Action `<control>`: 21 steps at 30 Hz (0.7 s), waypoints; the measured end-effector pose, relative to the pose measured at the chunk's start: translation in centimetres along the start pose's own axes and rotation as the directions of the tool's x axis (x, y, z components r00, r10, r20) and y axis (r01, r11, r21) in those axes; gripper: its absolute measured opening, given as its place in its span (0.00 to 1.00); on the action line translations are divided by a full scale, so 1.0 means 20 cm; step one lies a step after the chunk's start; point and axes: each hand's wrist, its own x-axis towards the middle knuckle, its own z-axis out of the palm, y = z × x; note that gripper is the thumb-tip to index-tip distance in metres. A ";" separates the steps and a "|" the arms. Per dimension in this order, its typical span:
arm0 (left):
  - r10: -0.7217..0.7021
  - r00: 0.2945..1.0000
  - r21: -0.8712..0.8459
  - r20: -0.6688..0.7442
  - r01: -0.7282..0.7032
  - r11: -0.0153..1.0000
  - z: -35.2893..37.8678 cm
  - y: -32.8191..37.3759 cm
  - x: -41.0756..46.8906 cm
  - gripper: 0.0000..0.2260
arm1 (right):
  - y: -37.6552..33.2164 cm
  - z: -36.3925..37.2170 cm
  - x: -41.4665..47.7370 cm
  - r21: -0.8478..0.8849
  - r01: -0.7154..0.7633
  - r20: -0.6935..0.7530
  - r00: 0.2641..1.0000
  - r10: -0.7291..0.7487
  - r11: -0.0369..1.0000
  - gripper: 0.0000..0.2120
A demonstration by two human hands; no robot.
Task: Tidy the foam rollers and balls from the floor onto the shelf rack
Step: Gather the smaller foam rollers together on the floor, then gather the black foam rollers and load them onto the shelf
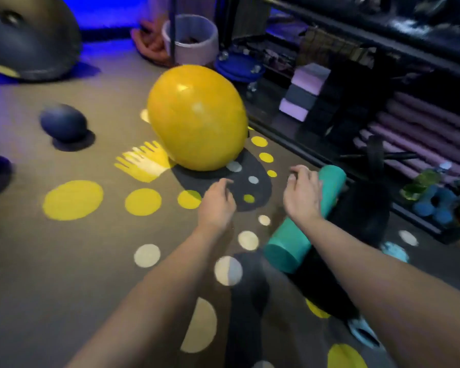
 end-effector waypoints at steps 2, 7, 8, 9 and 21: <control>-0.073 0.991 -0.012 -0.109 0.072 0.997 -0.24 -0.08 0.05 0.13 | -0.27 0.11 -0.01 0.034 -0.017 0.109 0.994 0.014 0.999 0.16; -0.161 0.939 0.237 -0.305 0.239 0.942 -1.01 -0.44 0.05 0.13 | -0.90 0.39 -0.19 0.016 0.101 0.380 0.919 -0.100 0.995 0.18; -0.169 0.918 0.269 -0.358 0.275 0.923 -1.17 -0.53 0.01 0.13 | -1.00 0.45 -0.24 0.023 0.147 0.412 0.900 -0.143 0.989 0.19; -0.177 0.893 0.289 -0.414 0.314 0.905 -1.32 -0.61 -0.05 0.13 | -1.08 0.51 -0.30 0.037 0.180 0.449 0.876 -0.177 0.983 0.19; -0.528 0.632 0.266 -0.568 0.748 0.609 -2.06 -1.21 -1.18 0.25 | -1.67 1.18 -1.22 0.195 0.708 0.768 0.320 -0.555 0.679 0.22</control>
